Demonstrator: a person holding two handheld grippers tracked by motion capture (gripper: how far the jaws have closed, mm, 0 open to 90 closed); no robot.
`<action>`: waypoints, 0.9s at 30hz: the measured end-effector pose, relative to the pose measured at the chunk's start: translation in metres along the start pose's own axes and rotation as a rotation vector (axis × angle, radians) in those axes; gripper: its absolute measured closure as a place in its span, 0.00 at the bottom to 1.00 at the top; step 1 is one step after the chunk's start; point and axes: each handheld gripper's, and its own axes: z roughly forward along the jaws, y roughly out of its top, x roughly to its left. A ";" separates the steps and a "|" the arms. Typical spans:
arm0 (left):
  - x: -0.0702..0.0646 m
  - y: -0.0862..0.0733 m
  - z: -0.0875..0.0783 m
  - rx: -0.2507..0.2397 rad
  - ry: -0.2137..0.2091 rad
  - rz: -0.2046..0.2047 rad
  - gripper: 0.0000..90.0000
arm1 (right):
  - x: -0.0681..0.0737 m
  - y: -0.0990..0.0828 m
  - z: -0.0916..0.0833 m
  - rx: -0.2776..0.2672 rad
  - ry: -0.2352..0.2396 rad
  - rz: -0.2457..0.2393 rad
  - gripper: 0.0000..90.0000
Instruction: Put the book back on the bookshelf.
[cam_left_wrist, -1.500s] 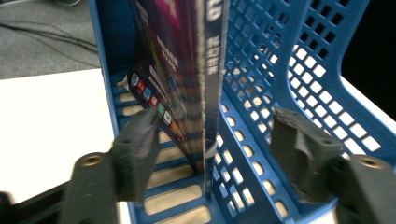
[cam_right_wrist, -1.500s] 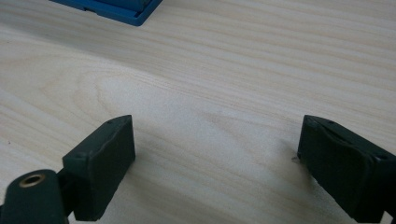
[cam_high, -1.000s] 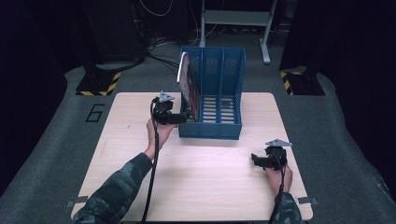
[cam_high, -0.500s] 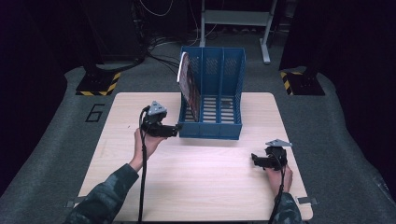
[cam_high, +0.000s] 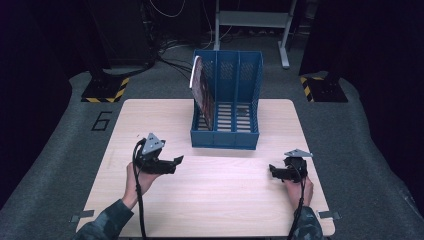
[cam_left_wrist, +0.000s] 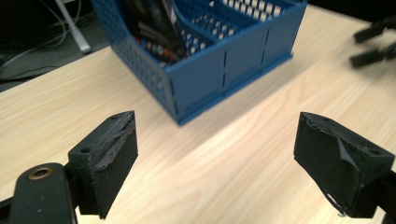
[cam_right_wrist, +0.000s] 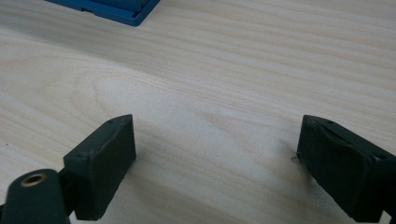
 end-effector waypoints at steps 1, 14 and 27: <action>-0.001 -0.006 -0.002 0.005 0.010 0.006 0.15 | 0.000 0.000 0.000 -0.003 -0.001 0.001 0.12; -0.003 -0.088 0.004 0.122 0.070 -0.054 0.04 | 0.000 0.000 0.000 -0.002 -0.005 0.000 0.12; 0.020 -0.132 0.014 0.209 0.126 -0.194 0.05 | 0.002 -0.001 0.000 -0.006 -0.017 0.015 0.12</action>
